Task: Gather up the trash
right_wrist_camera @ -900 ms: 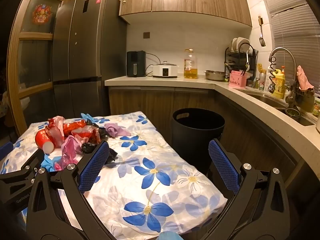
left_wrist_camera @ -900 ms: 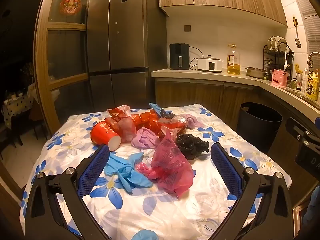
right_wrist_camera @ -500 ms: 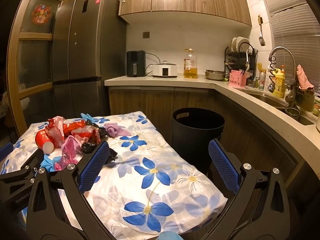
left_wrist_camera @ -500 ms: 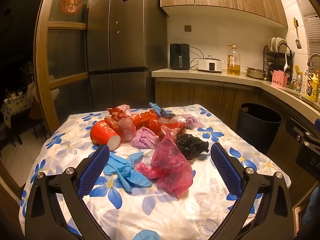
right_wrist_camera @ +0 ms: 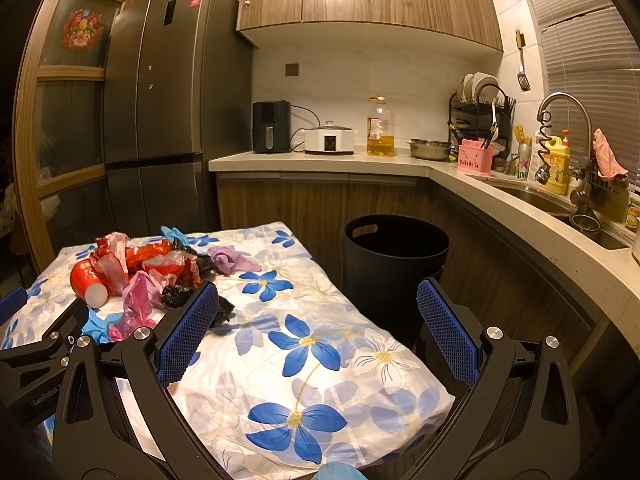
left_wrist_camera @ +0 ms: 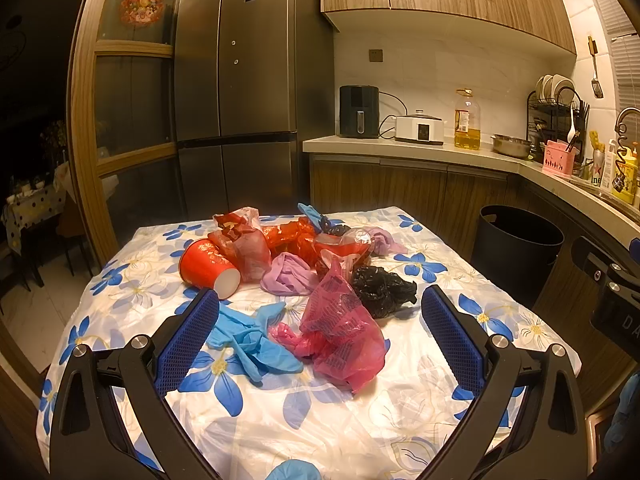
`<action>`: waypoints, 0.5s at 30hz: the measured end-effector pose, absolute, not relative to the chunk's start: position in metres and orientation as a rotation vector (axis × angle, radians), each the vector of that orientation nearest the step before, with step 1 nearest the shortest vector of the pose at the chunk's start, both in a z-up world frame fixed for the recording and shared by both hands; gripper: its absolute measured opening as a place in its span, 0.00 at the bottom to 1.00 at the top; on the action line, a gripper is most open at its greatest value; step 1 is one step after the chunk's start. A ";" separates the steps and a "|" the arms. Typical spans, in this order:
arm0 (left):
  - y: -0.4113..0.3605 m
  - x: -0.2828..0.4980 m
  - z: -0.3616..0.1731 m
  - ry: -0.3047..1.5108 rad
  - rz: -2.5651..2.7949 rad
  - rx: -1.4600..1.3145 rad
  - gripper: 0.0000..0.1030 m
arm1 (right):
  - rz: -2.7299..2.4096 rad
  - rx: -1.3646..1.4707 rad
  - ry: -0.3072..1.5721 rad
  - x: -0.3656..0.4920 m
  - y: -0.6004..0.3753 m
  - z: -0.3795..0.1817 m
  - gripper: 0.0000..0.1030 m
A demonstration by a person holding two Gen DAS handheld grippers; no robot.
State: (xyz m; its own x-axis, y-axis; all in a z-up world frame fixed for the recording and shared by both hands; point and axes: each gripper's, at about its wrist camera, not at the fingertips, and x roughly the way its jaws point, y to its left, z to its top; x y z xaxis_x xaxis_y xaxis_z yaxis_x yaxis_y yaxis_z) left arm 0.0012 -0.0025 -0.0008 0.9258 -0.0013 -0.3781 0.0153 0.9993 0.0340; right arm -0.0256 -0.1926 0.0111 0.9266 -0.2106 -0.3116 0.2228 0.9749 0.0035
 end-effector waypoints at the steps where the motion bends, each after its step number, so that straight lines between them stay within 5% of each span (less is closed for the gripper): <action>1: -0.002 0.001 -0.001 0.388 -0.008 0.035 0.95 | -0.223 0.039 0.316 -0.026 -0.192 0.011 0.96; 15: -0.002 0.002 -0.001 0.388 -0.010 0.033 0.95 | -0.222 0.040 0.316 -0.026 -0.193 0.011 0.96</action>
State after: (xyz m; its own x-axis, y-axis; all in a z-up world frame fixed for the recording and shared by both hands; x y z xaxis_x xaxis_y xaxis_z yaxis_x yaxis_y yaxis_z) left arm 0.0015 -0.0019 -0.0006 0.9255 -0.0036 -0.3788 0.0161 0.9994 0.0298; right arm -0.0256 -0.1928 0.0112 0.9264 -0.2102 -0.3124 0.2225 0.9749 0.0039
